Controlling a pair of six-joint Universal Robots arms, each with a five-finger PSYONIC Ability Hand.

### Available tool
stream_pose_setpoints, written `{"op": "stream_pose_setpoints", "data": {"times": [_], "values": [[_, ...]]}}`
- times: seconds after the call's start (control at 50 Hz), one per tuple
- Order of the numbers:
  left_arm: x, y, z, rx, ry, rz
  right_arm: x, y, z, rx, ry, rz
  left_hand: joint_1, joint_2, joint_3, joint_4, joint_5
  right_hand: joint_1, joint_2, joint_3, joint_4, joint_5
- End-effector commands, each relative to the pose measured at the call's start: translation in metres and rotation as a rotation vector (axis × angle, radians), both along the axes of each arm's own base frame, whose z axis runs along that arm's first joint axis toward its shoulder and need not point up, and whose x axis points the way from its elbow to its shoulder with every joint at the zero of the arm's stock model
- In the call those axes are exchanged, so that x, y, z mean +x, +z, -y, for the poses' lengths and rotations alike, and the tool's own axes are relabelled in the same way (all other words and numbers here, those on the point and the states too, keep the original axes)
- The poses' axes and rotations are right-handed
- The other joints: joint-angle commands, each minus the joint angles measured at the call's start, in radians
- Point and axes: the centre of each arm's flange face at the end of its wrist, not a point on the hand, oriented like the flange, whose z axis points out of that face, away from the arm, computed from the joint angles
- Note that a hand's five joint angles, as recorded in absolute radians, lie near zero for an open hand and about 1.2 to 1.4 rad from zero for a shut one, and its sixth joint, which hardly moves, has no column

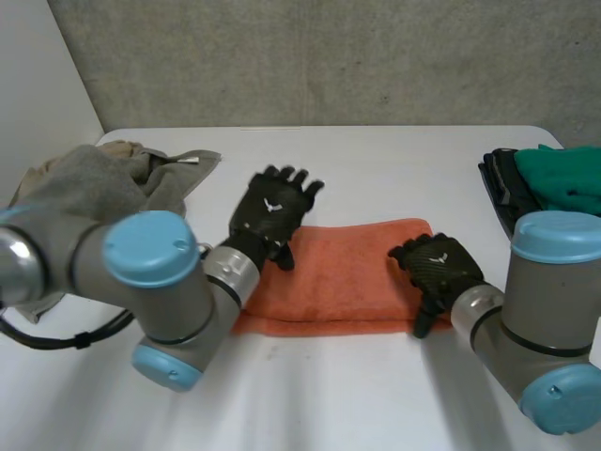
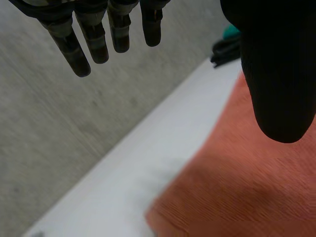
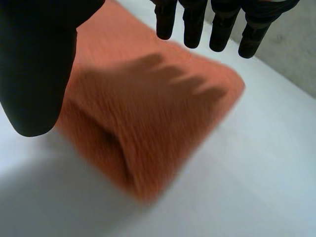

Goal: Fold the laundry.

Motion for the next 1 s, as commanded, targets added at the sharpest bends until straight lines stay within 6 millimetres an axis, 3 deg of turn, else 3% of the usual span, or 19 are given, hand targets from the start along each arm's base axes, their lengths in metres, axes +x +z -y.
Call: {"op": "stream_pose_setpoints", "data": {"times": [0.02,0.1,0.18,0.3,0.4,0.46,0.56,0.6,0.62,0.64,0.74,0.78,0.8,0.82,0.9,0.96,1.0], "values": [[0.007,-0.031,0.007,0.097,0.078,0.108,-0.011,-0.012,0.003,-0.034,-0.010,-0.067,0.018,-0.004,-0.007,0.003,-0.017,0.274,0.283,0.286,0.283,0.273],[0.016,-0.034,0.005,0.118,0.151,0.176,-0.011,-0.012,0.008,-0.131,0.020,-0.125,0.027,0.005,0.001,0.012,-0.008,0.693,0.703,0.706,0.702,0.692],[0.026,-0.030,0.000,0.123,0.223,0.218,-0.007,-0.008,0.008,-0.192,0.047,-0.168,0.039,0.017,0.013,0.024,0.004,0.824,0.833,0.836,0.832,0.822],[0.042,0.006,-0.013,0.097,0.270,0.204,-0.004,0.001,0.016,-0.248,0.057,-0.202,0.036,0.014,0.010,0.021,0.001,1.169,1.178,1.181,1.177,1.168],[0.051,0.026,-0.020,0.075,0.284,0.182,0.008,0.016,0.023,-0.332,0.096,-0.238,0.033,0.011,0.007,0.018,-0.002,1.169,1.179,1.182,1.178,1.168],[0.062,0.038,-0.023,0.063,0.301,0.166,0.032,0.030,0.017,-0.440,0.185,-0.292,0.024,0.002,-0.002,0.009,-0.011,1.169,1.179,1.182,1.178,1.168],[0.085,0.061,-0.019,0.024,0.362,0.116,0.084,0.052,-0.010,-0.664,0.392,-0.384,0.012,-0.010,-0.013,-0.003,-0.022,1.169,1.179,1.182,1.178,1.168],[0.098,0.070,-0.013,0.008,0.403,0.096,0.103,0.052,-0.024,-0.718,0.484,-0.378,0.006,-0.015,-0.019,-0.008,-0.028,1.169,1.179,1.182,1.178,1.168],[0.102,0.073,-0.012,0.004,0.415,0.092,0.112,0.050,-0.033,-0.739,0.538,-0.371,0.006,-0.016,-0.019,-0.008,-0.028,1.169,1.179,1.182,1.178,1.168],[0.105,0.075,-0.009,0.000,0.425,0.085,0.130,0.042,-0.055,-0.766,0.675,-0.341,0.003,-0.018,-0.022,-0.011,-0.031,1.169,1.179,1.182,1.178,1.168],[0.114,0.074,-0.004,0.006,0.431,0.066,0.154,0.003,-0.094,-0.728,0.947,-0.264,0.003,-0.018,-0.022,-0.011,-0.031,1.169,1.179,1.182,1.178,1.168],[0.115,0.070,-0.003,0.017,0.419,0.061,0.157,-0.005,-0.097,-0.709,0.959,-0.263,0.003,-0.018,-0.022,-0.011,-0.031,0.890,0.900,0.903,0.899,0.889],[0.115,0.069,-0.003,0.018,0.415,0.059,0.159,-0.006,-0.093,-0.699,0.919,-0.277,0.003,-0.018,-0.022,-0.011,-0.031,0.374,0.383,0.386,0.383,0.373],[0.115,0.069,-0.003,0.019,0.414,0.057,0.159,-0.004,-0.090,-0.698,0.891,-0.285,0.003,-0.018,-0.022,-0.011,-0.031,0.264,0.274,0.277,0.273,0.263],[0.112,0.071,0.001,-0.003,0.405,0.033,0.157,0.012,-0.072,-0.646,0.685,-0.234,0.003,-0.018,-0.022,-0.011,-0.031,0.003,0.012,0.015,0.011,0.001],[0.104,0.079,0.006,-0.037,0.389,-0.021,0.152,0.032,-0.060,-0.516,0.528,-0.028,0.000,-0.021,-0.025,-0.014,-0.034,-0.052,-0.043,-0.040,-0.044,-0.054],[0.098,0.085,0.008,-0.053,0.364,-0.064,0.146,0.060,-0.059,-0.415,0.445,0.187,-0.003,-0.024,-0.028,-0.017,-0.037,-0.052,-0.043,-0.040,-0.044,-0.054]]}}
